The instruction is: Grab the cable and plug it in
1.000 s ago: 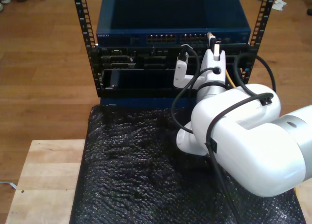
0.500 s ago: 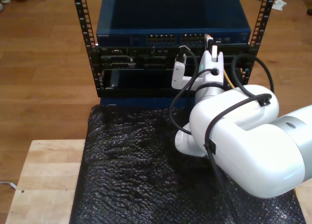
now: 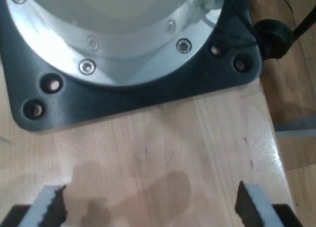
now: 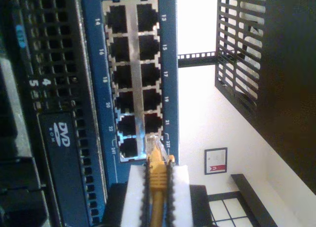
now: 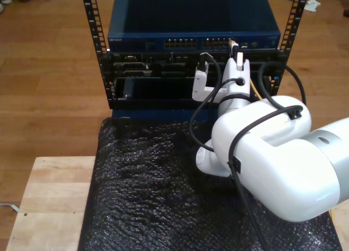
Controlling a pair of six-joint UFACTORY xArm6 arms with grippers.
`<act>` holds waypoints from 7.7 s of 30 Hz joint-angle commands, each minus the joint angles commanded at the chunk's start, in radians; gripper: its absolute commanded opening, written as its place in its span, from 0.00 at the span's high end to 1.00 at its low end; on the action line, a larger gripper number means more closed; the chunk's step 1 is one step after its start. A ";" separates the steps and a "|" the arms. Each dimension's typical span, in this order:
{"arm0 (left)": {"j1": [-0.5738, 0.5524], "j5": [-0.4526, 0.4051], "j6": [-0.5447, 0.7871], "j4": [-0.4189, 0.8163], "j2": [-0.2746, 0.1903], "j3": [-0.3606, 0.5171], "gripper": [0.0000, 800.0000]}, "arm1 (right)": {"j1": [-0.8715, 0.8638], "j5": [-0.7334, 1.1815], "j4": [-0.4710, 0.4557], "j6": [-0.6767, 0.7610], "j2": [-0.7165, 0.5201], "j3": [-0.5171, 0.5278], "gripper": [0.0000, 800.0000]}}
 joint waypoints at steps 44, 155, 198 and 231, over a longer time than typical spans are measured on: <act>0.000 0.000 -0.002 0.000 0.000 0.000 0.00 | -0.005 0.000 0.003 0.006 0.028 -0.034 1.00; 0.000 0.000 -0.002 0.000 0.000 0.000 0.00 | -0.021 -0.003 -0.009 -0.017 0.028 -0.048 1.00; 0.000 0.000 -0.002 0.000 0.000 0.000 0.00 | -0.005 0.000 -0.011 -0.014 0.025 -0.055 1.00; 0.000 0.000 -0.002 0.000 0.000 0.002 0.00 | -0.008 0.025 -0.011 -0.012 0.026 -0.061 0.98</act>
